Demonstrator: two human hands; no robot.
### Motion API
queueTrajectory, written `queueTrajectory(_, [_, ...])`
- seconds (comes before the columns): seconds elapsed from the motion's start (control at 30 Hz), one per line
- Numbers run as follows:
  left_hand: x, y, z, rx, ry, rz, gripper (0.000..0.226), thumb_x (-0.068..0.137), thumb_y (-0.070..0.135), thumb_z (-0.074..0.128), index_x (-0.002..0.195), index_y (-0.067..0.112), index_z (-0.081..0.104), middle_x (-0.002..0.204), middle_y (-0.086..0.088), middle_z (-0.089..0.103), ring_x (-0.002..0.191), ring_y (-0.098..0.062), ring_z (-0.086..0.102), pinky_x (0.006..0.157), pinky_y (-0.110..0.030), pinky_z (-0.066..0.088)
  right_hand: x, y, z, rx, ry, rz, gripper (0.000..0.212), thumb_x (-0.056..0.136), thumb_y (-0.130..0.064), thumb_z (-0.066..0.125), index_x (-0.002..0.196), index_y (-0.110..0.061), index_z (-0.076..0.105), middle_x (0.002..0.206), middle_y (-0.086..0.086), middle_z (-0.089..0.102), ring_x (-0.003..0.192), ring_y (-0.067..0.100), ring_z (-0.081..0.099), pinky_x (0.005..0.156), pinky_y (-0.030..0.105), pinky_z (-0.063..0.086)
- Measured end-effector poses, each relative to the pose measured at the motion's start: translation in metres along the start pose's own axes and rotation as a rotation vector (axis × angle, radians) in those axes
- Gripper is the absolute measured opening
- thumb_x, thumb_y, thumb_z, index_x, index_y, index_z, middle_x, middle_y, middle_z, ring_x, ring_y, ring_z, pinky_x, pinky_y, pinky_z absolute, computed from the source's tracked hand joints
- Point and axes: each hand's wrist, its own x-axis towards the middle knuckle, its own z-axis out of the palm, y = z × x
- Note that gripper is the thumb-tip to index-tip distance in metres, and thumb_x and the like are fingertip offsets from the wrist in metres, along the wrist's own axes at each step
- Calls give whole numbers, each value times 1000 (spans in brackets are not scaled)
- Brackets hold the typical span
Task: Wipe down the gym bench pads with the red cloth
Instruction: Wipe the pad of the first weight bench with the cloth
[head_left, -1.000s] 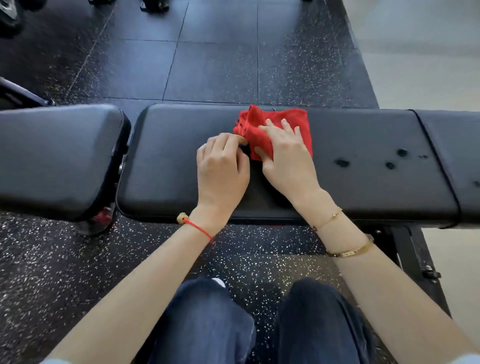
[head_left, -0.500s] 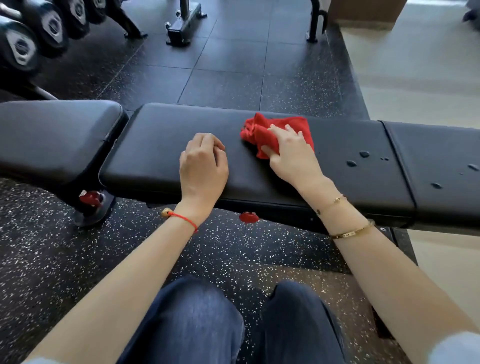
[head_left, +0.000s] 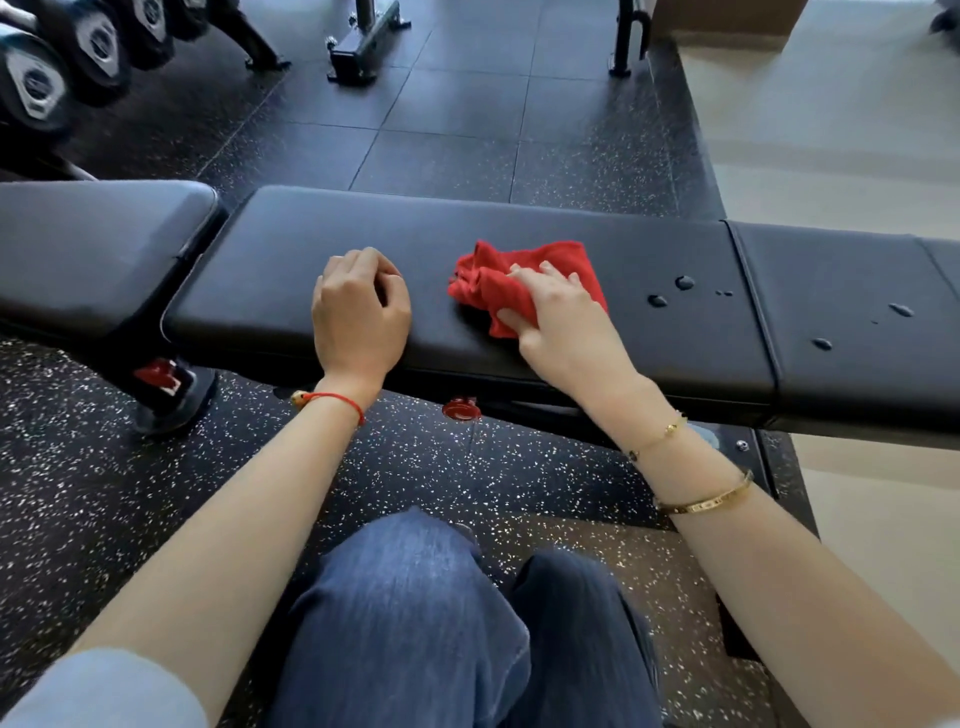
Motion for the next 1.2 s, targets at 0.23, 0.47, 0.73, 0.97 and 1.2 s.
queueTrajectory(0.23, [-1, -1, 1, 0, 7, 8, 18, 87, 14, 47, 78, 12, 63, 83, -4, 65, 87, -24, 54, 76, -32, 38, 14, -10, 3, -5, -24, 25, 47, 94, -23, 53, 138, -13, 43, 148, 6, 42, 143, 29, 25, 119, 41, 12])
queueTrajectory(0.47, [-4, -4, 2, 5, 11, 12, 19, 87, 13, 46, 80, 12, 63, 87, -2, 66, 90, -22, 54, 75, -29, 38, -32, 4, -2, 38, 8, -60, 44, 92, -23, 57, 135, -18, 48, 147, -1, 43, 142, 24, 28, 118, 40, 15])
queueTrajectory(0.73, [1, 9, -1, 180, -91, 90, 19, 88, 10, 47, 93, 11, 66, 98, -10, 62, 98, -32, 54, 87, -41, 43, 34, 13, -11, -28, 8, 102, 46, 93, -23, 54, 137, -13, 45, 144, 11, 46, 138, 35, 31, 114, 42, 21])
queueTrajectory(0.97, [9, 24, 10, 15, -93, -34, 24, 91, 11, 47, 94, 16, 70, 102, -4, 67, 105, -28, 53, 94, -37, 37, -15, 20, -6, 37, -30, -139, 45, 91, -25, 59, 135, -20, 49, 148, -4, 42, 142, 22, 28, 118, 36, 13])
queueTrajectory(1.2, [5, 21, 16, 44, -69, -10, 25, 86, 10, 49, 91, 21, 71, 99, 3, 66, 104, -24, 52, 94, -35, 33, 56, 37, -17, -5, 32, 63, 45, 90, -22, 57, 134, -17, 50, 136, 13, 53, 133, 34, 39, 111, 44, 24])
